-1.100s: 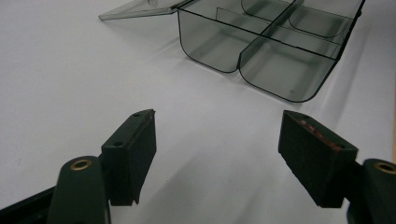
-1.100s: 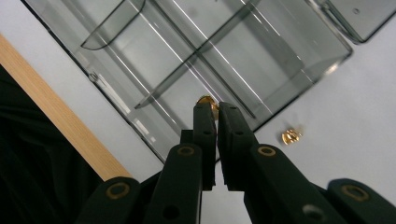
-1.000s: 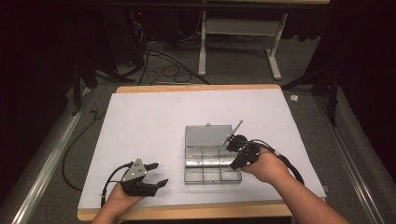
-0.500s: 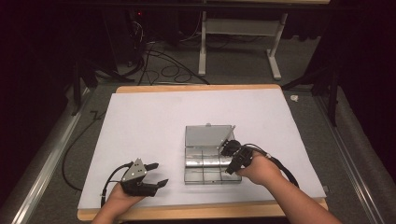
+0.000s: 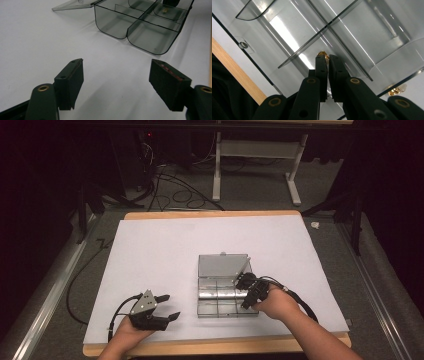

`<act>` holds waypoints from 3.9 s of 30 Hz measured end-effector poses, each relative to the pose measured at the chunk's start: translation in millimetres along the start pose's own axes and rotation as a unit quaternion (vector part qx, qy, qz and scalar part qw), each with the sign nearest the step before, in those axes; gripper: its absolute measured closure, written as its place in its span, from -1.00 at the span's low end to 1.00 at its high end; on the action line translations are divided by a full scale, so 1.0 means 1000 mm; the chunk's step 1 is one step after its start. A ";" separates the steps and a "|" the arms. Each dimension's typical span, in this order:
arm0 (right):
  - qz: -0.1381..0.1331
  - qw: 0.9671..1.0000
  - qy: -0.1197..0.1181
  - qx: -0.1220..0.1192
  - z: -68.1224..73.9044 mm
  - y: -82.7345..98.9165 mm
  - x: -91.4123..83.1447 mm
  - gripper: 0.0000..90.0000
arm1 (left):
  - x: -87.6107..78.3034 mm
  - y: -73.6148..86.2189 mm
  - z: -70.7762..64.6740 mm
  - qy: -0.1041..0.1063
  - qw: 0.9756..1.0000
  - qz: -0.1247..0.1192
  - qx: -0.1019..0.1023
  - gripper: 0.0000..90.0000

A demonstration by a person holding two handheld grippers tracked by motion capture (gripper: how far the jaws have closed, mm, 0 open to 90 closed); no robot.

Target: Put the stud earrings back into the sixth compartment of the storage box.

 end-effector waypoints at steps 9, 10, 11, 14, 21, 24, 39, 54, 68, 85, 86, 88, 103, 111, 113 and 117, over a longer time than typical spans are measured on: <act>-0.012 1.000 -0.003 0.002 0.001 -0.002 -0.004 0.81 | 0.000 0.000 0.000 0.000 1.000 0.000 0.000 -0.37; -0.015 1.000 -0.005 0.003 0.001 -0.002 -0.006 0.81 | 0.000 0.000 0.000 0.000 1.000 0.000 0.000 -0.37; -0.019 1.000 -0.006 0.005 0.003 -0.002 -0.009 0.81 | 0.000 0.000 0.000 0.000 1.000 0.000 0.000 -0.37; -0.024 1.000 -0.003 0.004 0.005 -0.001 -0.017 0.79 | 0.000 0.000 0.000 0.000 1.000 0.000 0.000 -0.37; -0.038 0.999 0.008 0.007 0.001 0.004 -0.035 0.78 | 0.000 0.000 0.000 -0.001 1.000 0.001 0.002 -0.37; -0.041 0.999 0.009 0.017 0.000 0.007 -0.039 0.78 | 0.000 0.000 0.000 -0.001 1.000 0.000 -0.001 -0.37; -0.048 0.998 0.026 0.044 -0.013 0.027 -0.057 0.76 | 0.000 0.000 0.000 -0.001 1.000 0.000 0.000 -0.37; -0.042 0.997 0.030 0.060 -0.029 0.041 -0.051 0.76 | 0.000 0.000 0.000 -0.002 1.000 0.001 -0.001 -0.37; -0.032 0.996 0.032 0.072 -0.041 0.046 -0.036 0.73 | 0.001 0.000 0.000 -0.003 1.000 0.005 0.000 -0.36; -0.022 0.995 0.037 0.085 -0.059 0.036 -0.021 0.72 | 0.001 0.000 0.000 -0.003 1.000 0.004 -0.001 -0.36; -0.021 0.996 0.038 0.073 -0.063 0.035 -0.019 0.71 | 0.001 0.000 0.000 -0.003 1.000 0.004 -0.001 -0.36; -0.019 0.995 0.036 0.086 -0.062 0.035 -0.019 0.71 | 0.001 0.000 0.000 -0.003 1.000 0.005 0.000 -0.36; -0.006 0.996 0.040 0.084 -0.060 0.027 -0.011 0.75 | 0.001 0.000 0.000 -0.002 1.000 0.005 0.000 -0.36; -0.004 0.996 0.040 0.078 -0.059 0.027 -0.010 0.91 | 0.001 0.000 0.000 -0.002 1.000 0.005 0.000 -0.36; -0.008 0.996 0.039 0.081 -0.058 0.028 -0.013 0.91 | 0.001 0.000 0.000 -0.003 1.000 0.005 0.000 -0.36; -0.013 0.995 0.036 0.088 -0.055 0.030 -0.019 0.91 | 0.001 0.000 0.000 -0.003 1.000 0.005 -0.002 -0.36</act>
Point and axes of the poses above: each handheld gripper's, and its own axes: x roughly forward along the jaws, y roughly out of its underside, z roughly to its left, the point moved 3 cm from there along x, roughly forward along the jaws, and after that the axes turned 4 degrees about -y, right-handed, at the moved point
